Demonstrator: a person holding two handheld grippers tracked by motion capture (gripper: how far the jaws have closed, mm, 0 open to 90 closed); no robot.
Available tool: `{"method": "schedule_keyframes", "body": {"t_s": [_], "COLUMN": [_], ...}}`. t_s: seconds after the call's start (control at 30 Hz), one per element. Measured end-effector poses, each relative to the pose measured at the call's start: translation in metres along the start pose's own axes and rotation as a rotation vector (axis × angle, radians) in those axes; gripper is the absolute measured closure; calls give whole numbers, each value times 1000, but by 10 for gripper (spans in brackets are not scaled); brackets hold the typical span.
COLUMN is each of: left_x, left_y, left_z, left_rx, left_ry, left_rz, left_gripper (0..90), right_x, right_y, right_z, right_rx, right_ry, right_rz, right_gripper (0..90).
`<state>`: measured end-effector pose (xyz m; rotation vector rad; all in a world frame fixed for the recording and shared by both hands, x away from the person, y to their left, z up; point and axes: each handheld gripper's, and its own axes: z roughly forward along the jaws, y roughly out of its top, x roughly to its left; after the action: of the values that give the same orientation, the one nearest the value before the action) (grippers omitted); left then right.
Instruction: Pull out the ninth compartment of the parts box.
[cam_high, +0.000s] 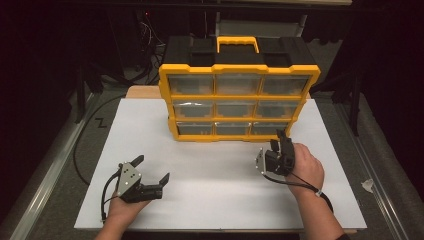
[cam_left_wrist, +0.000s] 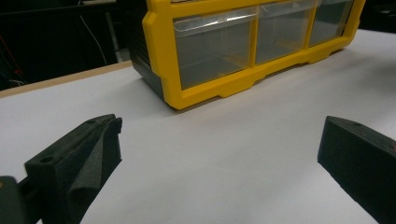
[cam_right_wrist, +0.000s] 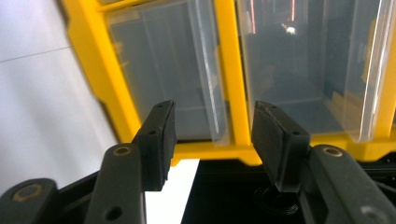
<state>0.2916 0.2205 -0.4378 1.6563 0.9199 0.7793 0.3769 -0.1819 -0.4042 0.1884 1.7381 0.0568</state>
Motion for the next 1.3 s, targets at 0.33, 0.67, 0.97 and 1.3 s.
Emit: {"method": "schedule_keyframes", "body": {"t_s": [0.33, 0.67, 0.97, 1.3], "left_x": [0, 1, 3, 1], "left_y": [0, -2, -1, -2], "left_z": [0, 1, 0, 0], "left_rx": [-8, -7, -9, -7], "left_ry": [-2, 7, 11, 4], "left_rz": [-8, -11, -8, -7], "left_gripper": [2, 2, 2, 2], "right_x": [1, -3, -3, 1], "right_y": [4, 9, 9, 11], "right_z": [26, 34, 40, 41], "right_rx": [-3, -3, 6, 7], "right_ry": [8, 6, 11, 20], "right_rz": [-17, -56, -69, -83], "right_gripper": [631, 715, 716, 715]}}
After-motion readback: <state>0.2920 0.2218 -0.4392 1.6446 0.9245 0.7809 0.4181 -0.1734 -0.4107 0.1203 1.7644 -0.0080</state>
